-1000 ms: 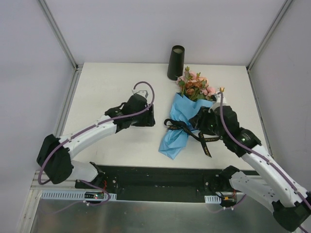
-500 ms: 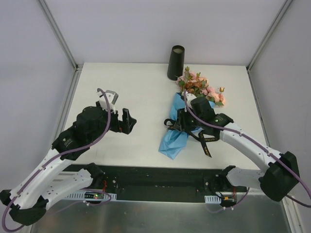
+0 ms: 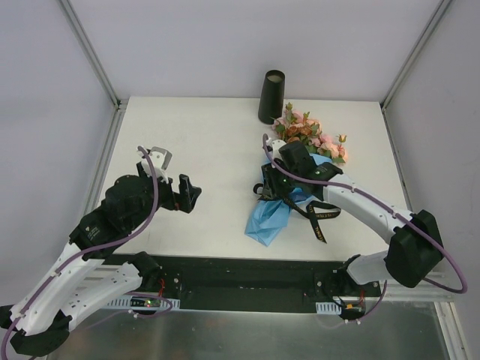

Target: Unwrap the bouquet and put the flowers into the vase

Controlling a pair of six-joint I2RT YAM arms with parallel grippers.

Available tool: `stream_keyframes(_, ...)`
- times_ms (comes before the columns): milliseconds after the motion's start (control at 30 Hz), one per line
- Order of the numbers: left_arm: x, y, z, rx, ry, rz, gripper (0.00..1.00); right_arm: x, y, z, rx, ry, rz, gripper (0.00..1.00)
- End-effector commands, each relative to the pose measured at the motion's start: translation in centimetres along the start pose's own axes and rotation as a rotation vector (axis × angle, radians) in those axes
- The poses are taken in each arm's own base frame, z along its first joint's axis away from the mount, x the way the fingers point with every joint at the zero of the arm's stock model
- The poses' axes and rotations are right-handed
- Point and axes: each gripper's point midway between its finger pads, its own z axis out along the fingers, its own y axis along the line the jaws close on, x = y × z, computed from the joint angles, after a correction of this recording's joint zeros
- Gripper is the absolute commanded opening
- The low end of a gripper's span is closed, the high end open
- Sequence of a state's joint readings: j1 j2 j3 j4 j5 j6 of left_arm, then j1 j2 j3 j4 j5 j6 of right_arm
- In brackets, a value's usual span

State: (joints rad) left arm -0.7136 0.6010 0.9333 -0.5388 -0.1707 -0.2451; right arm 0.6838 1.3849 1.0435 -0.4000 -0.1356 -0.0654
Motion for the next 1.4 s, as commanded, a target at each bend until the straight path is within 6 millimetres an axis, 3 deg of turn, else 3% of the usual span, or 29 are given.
stream_keyframes(0,-0.3,0.2,0.0,-0.012,-0.013,0.014,0.99,-1.1,0.2,0.1,0.008,-0.004,-0.055,0.42)
stream_keyframes(833,-0.5,0.9,-0.2,-0.044,-0.031,0.02,0.99,1.6,-2.9,3.0,0.103,0.146,-0.196,0.48)
stream_keyframes(1367,-0.5,0.8,-0.3,-0.036,-0.032,0.017,0.99,3.2,-2.0,3.9,0.022,0.199,-0.207,0.39)
